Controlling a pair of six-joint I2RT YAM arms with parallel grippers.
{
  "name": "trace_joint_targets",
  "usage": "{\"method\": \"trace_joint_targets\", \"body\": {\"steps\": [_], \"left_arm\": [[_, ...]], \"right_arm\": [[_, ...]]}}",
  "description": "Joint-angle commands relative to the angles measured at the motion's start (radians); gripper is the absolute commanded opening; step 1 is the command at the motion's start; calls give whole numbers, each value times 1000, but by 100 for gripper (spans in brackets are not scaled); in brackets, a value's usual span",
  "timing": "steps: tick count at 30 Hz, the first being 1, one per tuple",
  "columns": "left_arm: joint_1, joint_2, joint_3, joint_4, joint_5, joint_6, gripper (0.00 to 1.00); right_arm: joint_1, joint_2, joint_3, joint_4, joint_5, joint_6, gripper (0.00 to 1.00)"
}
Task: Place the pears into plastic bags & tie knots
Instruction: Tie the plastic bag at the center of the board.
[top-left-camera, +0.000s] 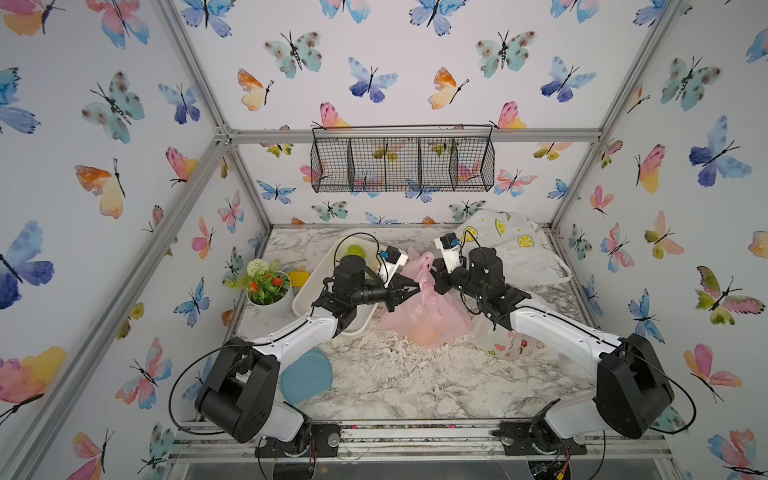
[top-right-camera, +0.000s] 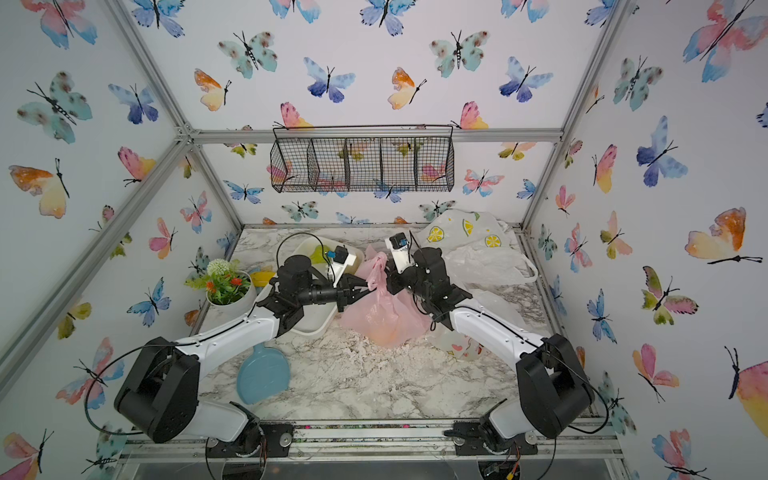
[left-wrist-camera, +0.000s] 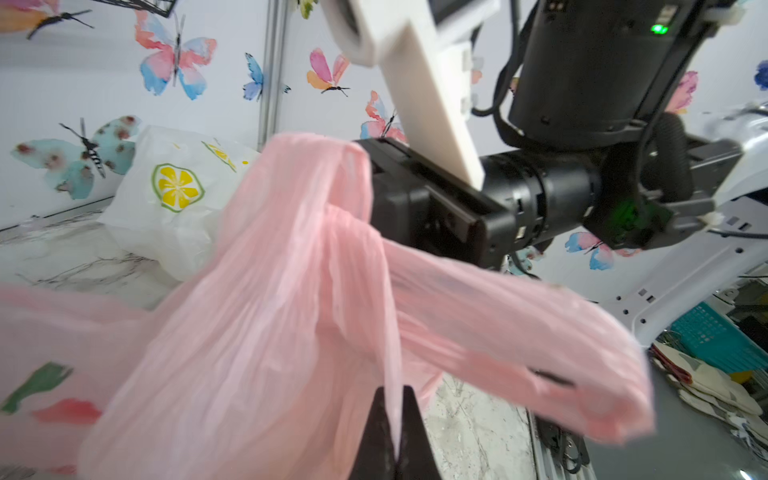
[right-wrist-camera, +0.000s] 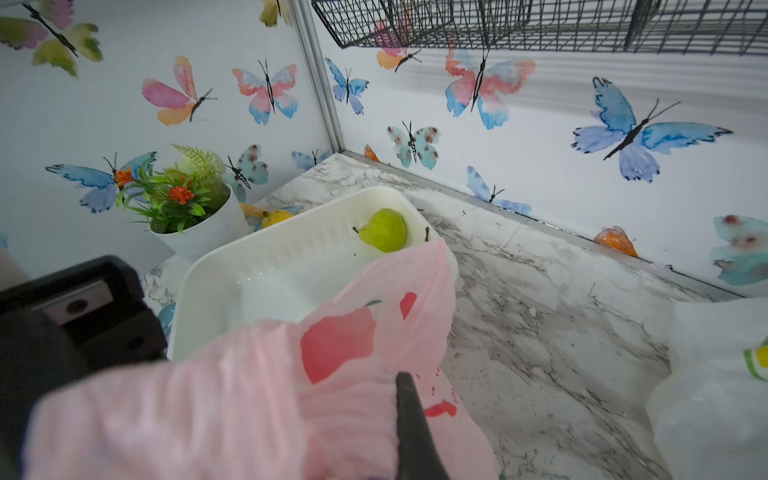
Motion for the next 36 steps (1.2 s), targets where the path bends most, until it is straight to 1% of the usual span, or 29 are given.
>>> {"method": "trace_joint_targets", "body": {"steps": [1,4,8,11,14,16,17,19,21,22,24,26,28,30,32,34,36], "left_arm": [[-67,-16,10,90,18,-50,3],[-95,5,7,160,68,-118,4],[-101,14,-11,166,53,-121,8],[-79,-33,-19,77,69,-79,20],[-49,-134,-36,-92,93,2,38],[-22,-217,-64,-189,86,49,51],[-6,-250,-70,-224,75,53,54],[43,-312,-78,-264,78,42,54],[82,-347,-79,-243,69,2,52],[95,-352,-79,-213,45,-19,51],[100,-323,-73,-163,-11,-29,45],[86,-258,-49,-140,-26,2,41],[75,-193,-26,-153,-50,11,40],[60,-167,-40,-138,-53,15,39],[38,-171,-77,-63,-40,-3,40],[10,-162,-121,52,-59,-42,42],[-7,-115,-123,122,-71,-72,45]], "right_arm": [[-9,-41,-47,278,-64,77,3],[-27,-58,-113,422,-149,126,3],[-40,-52,-144,464,-291,134,5],[-45,-36,-192,513,-350,142,6],[-53,9,-244,673,-412,208,7],[-54,39,-232,683,-453,225,7],[-54,46,-226,679,-463,226,7],[-56,55,-212,661,-479,222,6],[-56,52,-201,632,-492,208,6],[-56,50,-200,628,-493,209,6],[-56,45,-204,637,-497,224,6],[-56,43,-208,663,-504,252,6],[-56,39,-211,686,-506,281,6],[-56,29,-213,700,-479,303,5],[-56,23,-207,709,-460,324,4],[-56,36,-181,721,-494,373,4],[-56,63,-148,747,-570,427,5]]}}
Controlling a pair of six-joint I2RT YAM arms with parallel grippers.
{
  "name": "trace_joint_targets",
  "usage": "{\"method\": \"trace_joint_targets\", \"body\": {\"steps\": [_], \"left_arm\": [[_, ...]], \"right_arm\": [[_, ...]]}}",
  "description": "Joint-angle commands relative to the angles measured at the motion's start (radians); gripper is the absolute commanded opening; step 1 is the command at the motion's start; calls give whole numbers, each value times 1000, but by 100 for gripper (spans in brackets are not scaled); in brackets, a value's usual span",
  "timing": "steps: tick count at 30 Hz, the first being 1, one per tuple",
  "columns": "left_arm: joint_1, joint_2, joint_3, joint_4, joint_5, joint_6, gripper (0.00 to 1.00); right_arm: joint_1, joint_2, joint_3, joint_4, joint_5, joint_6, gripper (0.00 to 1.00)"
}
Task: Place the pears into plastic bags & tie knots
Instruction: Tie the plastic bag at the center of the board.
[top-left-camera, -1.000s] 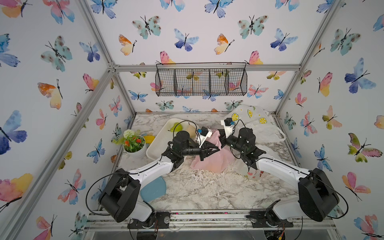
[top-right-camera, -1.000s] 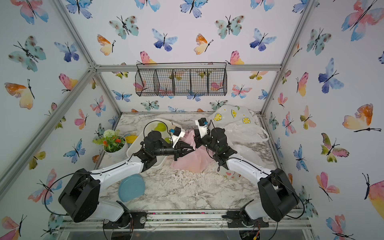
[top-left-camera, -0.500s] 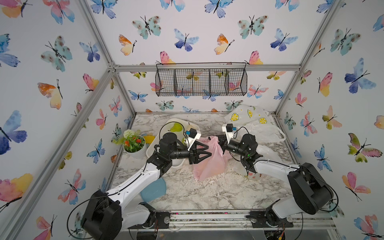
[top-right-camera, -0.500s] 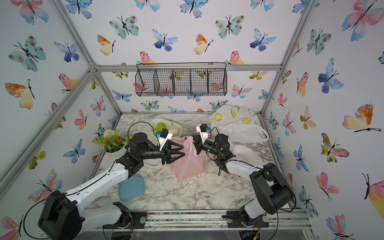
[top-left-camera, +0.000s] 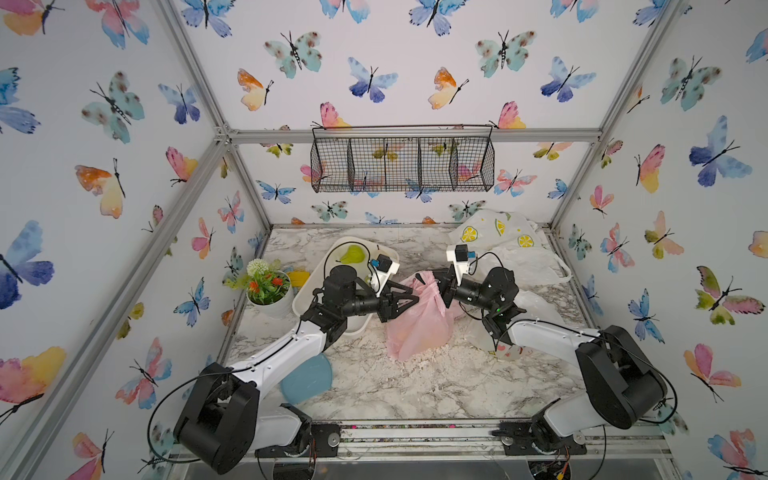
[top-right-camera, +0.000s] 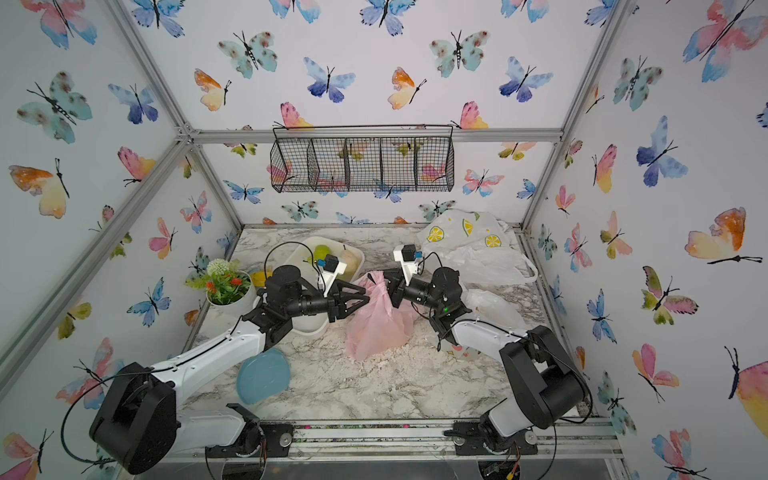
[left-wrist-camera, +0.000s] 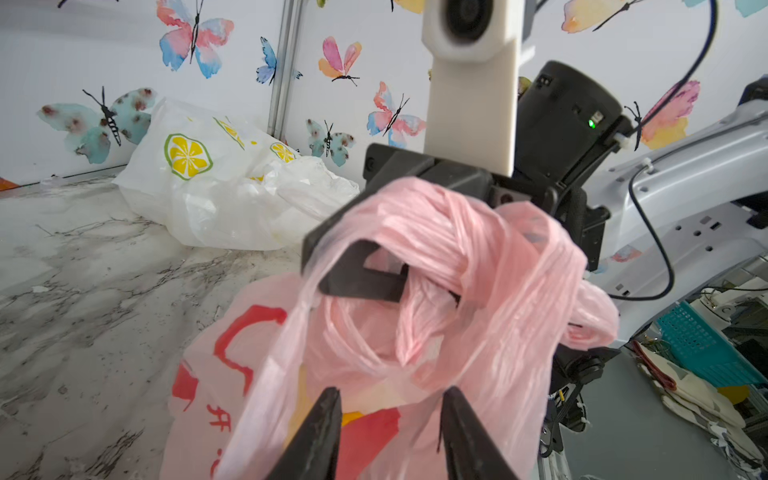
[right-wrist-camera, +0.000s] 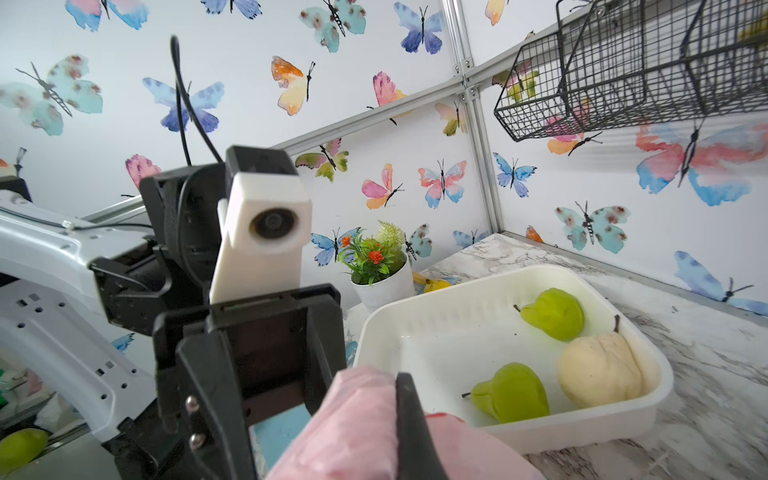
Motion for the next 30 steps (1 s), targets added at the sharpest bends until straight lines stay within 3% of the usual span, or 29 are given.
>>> {"method": "trace_joint_targets", "body": {"steps": [1,3,6,9,14,20,22,26,30], "left_arm": [[-26,68,4,212,-35,-70,45],[-25,105,-6,311,-26,-129,45],[-18,73,-26,347,-7,-161,45],[14,-15,-57,281,14,-160,46],[79,-139,-74,133,32,-220,45],[127,-61,28,49,32,-449,24],[124,-22,55,58,66,-552,27],[111,-15,-23,254,64,-772,35],[89,-30,-60,287,46,-842,34]], "right_arm": [[-3,22,63,107,-90,122,5],[-3,26,55,143,-83,144,6],[-3,5,48,44,-52,65,6],[-3,-14,37,-40,-17,-4,5],[-3,-7,36,-39,-34,-7,4],[-3,-5,40,-47,-44,-8,4],[-3,-9,42,-72,-40,-26,4],[-3,-19,39,-92,-28,-45,4],[-3,-19,39,-92,-24,-44,4]]}}
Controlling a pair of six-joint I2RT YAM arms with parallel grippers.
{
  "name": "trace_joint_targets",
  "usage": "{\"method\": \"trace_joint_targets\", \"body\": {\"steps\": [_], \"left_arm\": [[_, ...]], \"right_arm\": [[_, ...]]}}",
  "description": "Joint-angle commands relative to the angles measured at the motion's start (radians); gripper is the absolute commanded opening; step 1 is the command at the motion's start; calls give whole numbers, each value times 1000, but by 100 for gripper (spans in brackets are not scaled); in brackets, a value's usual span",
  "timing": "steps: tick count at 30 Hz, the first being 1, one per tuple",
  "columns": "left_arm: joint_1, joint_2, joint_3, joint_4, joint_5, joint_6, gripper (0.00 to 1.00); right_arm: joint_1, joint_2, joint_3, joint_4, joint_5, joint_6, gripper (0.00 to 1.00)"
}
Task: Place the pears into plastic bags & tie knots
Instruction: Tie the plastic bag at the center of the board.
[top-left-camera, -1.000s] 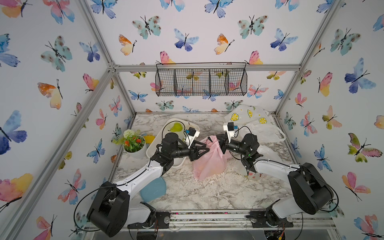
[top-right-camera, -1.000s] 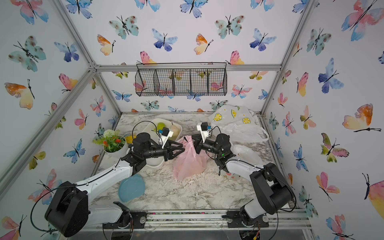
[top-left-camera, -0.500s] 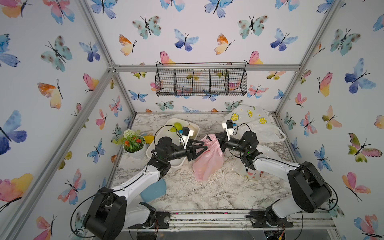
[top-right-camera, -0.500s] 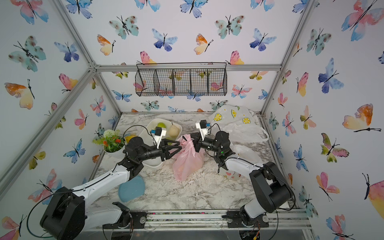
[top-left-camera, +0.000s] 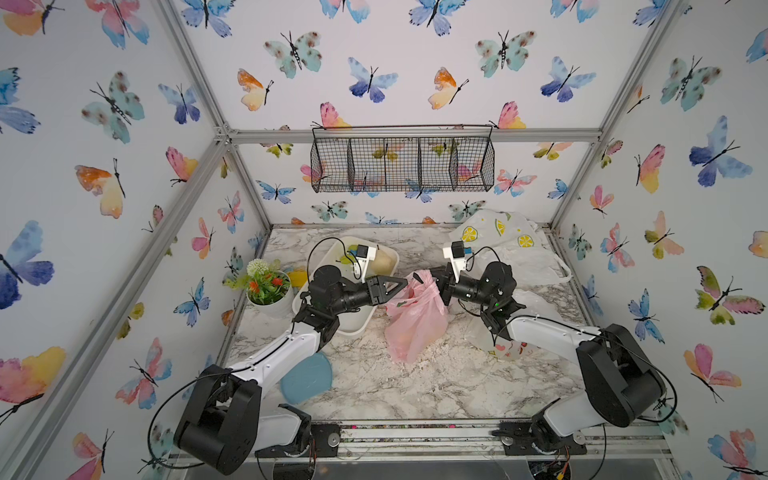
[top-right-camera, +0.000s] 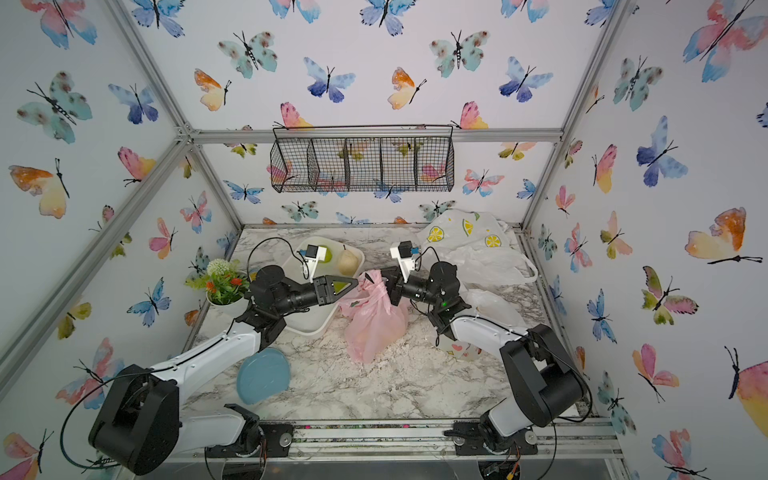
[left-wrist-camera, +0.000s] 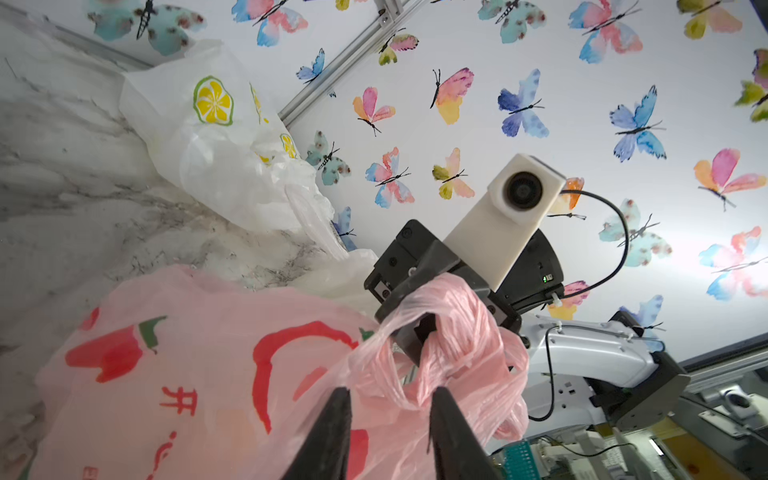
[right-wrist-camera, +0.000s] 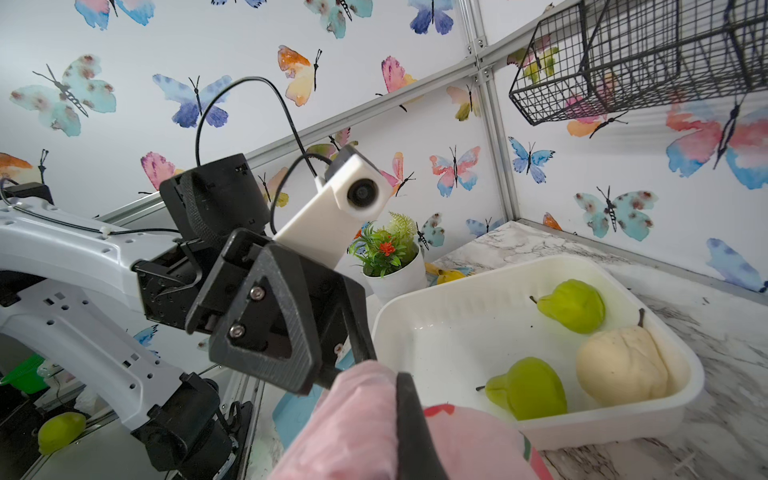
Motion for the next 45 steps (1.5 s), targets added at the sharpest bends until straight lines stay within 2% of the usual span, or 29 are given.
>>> {"method": "trace_joint_targets", "body": {"steps": [1,4,8,27,34,39,40,42,43,45], "left_arm": [[-19,-23,-14,98,14,-145,34],[-29,-58,-11,33,-22,-115,35],[-70,-12,15,-46,-56,-72,45],[-112,123,23,203,-109,-209,44],[-115,147,53,191,-99,-203,30],[-114,150,55,193,-90,-206,15],[-112,149,58,188,-85,-206,12],[-103,138,56,179,-77,-201,8],[-94,126,54,165,-73,-194,6],[-69,105,48,132,-65,-168,4]], "right_arm": [[-3,-25,5,-8,7,-17,4],[-3,-28,10,-24,5,-27,4],[-3,-28,10,-23,3,-25,4],[-3,-31,8,-23,-9,-11,4],[-3,-23,4,-6,-9,1,5],[-3,-33,4,-31,2,-7,8],[-3,-40,-1,-30,12,0,11],[-6,-72,-12,-71,71,-6,25],[-11,-98,-9,-143,122,-16,31],[-33,-151,-1,-291,191,-33,38]]}}
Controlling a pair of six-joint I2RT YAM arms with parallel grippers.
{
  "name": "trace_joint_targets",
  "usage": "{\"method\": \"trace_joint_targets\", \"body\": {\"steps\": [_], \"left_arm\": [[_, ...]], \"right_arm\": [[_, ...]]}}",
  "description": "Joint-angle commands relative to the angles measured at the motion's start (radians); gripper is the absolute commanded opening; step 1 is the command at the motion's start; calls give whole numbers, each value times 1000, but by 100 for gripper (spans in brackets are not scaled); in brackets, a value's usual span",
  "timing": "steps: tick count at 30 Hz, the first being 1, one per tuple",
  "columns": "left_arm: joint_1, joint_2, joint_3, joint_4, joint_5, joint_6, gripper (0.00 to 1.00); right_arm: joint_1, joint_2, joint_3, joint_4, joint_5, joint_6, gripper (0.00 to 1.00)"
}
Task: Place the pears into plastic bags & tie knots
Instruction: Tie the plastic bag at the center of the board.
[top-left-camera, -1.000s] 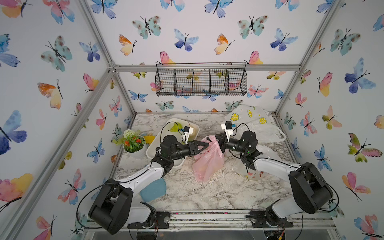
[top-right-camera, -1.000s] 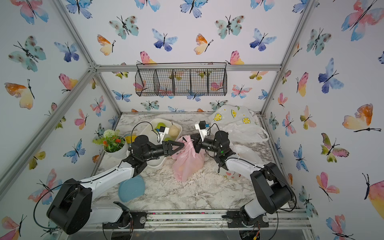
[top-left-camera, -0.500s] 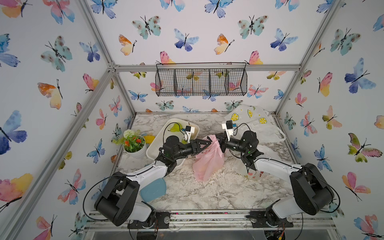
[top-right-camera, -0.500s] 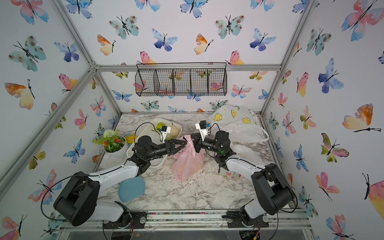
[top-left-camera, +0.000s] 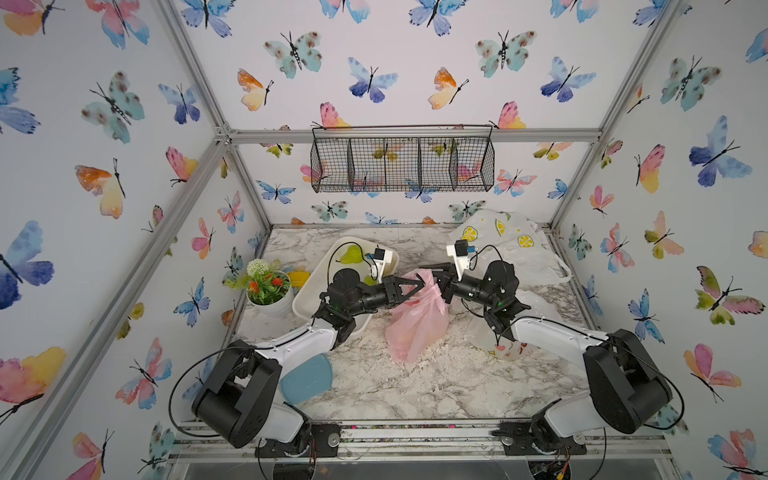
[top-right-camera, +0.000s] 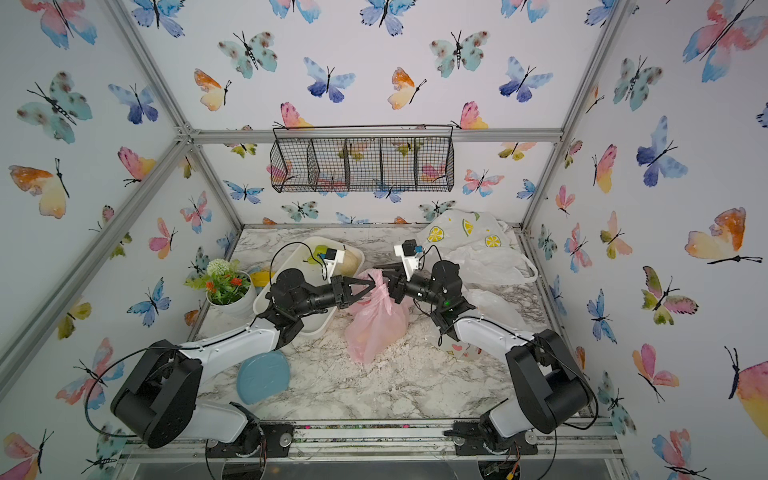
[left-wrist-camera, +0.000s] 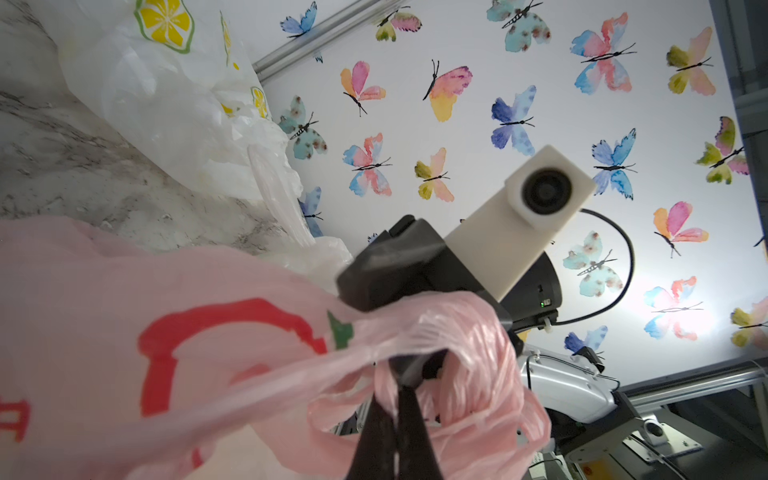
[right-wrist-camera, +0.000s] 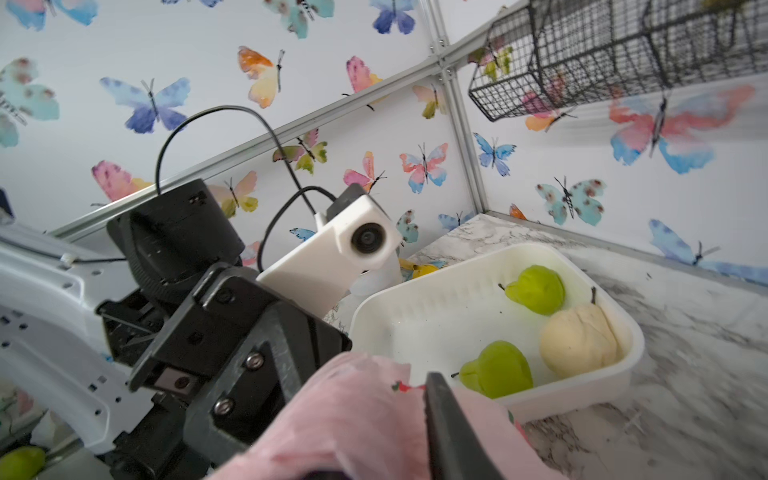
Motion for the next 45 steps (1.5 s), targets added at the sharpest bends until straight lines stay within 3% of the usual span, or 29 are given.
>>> {"method": "trace_joint_targets", "body": {"steps": [1,5,11,20,26,32,37,40,42,45], "left_arm": [[40,-44,13,-45,18,56,3],[68,-46,42,-99,54,112,0],[74,-23,78,-109,72,133,0],[74,-17,95,-135,67,154,0],[74,-14,104,-143,65,163,0],[74,-21,105,-153,70,168,0],[80,-36,105,-186,70,201,0],[129,-72,105,-242,86,237,0],[188,-110,112,-348,103,296,0],[276,-165,146,-632,104,479,0]], "right_arm": [[-22,-111,20,-260,130,-33,41],[-36,-176,136,-775,222,-123,44],[-36,-206,339,-1273,181,-112,46],[13,-203,530,-1426,102,-88,65],[133,-126,591,-1468,207,-115,67],[135,-111,586,-1469,251,-141,52],[134,-132,581,-1460,283,-136,25],[130,-148,569,-1485,316,-146,11],[118,-150,553,-1531,352,-163,7],[47,-163,505,-1595,393,-183,3]]}}
